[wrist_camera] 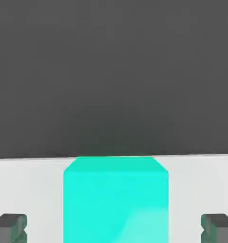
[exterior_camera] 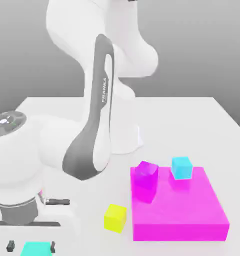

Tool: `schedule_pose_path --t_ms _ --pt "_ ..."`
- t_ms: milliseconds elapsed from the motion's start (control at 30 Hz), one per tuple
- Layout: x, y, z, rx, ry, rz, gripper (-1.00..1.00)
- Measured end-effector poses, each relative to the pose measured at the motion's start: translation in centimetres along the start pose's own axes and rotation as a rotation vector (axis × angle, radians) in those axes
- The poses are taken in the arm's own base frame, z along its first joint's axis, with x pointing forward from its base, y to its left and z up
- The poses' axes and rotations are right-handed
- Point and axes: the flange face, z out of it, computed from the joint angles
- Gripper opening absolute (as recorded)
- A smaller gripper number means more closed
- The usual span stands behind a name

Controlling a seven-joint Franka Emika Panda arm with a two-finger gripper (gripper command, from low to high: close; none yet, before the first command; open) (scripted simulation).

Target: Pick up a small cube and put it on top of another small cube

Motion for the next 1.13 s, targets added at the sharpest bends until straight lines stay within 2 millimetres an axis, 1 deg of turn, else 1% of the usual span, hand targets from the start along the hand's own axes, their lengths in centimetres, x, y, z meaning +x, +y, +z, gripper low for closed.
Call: schedule_pose_path --t_ms 133,167,200,233,333,367,467,667,733,833,900,1033,1067,1133 --pt "0.0 0.0 0.0 0.0 -0.001 0.0 -1.0" --pt "0.0 0.0 0.7 0.0 -0.002 0.001 -1.0" --pt "0.0 0.0 0.3 -0.001 -0.001 0.0 -1.0" --pt "0.0 0.0 -0.7 -0.001 -0.001 0.0 -1.0" --pt "-0.2 0.0 -4.7 0.001 -0.003 0.002 -1.0" --pt "-1.1 -0.3 -5.3 0.005 -0.01 0.013 -1.0" --pt "-4.7 -1.3 -6.5 0.02 -0.033 0.051 -1.0" --pt "-12.9 -2.8 -8.6 0.024 -0.046 0.111 -1.0" --pt "-15.9 -3.4 -9.3 0.018 -0.038 0.116 -1.0" --pt "-20.0 -3.2 -10.1 0.005 -0.013 0.135 -1.0" --pt "-20.6 -2.9 -8.9 0.001 -0.004 0.149 -1.0" --pt "-20.8 -2.8 -4.8 -0.001 -0.001 0.155 -1.0" --pt "-20.9 -2.7 -4.1 -0.001 -0.001 0.155 1.0" --pt "-20.9 -2.7 -4.1 -0.001 -0.001 0.155 1.0"
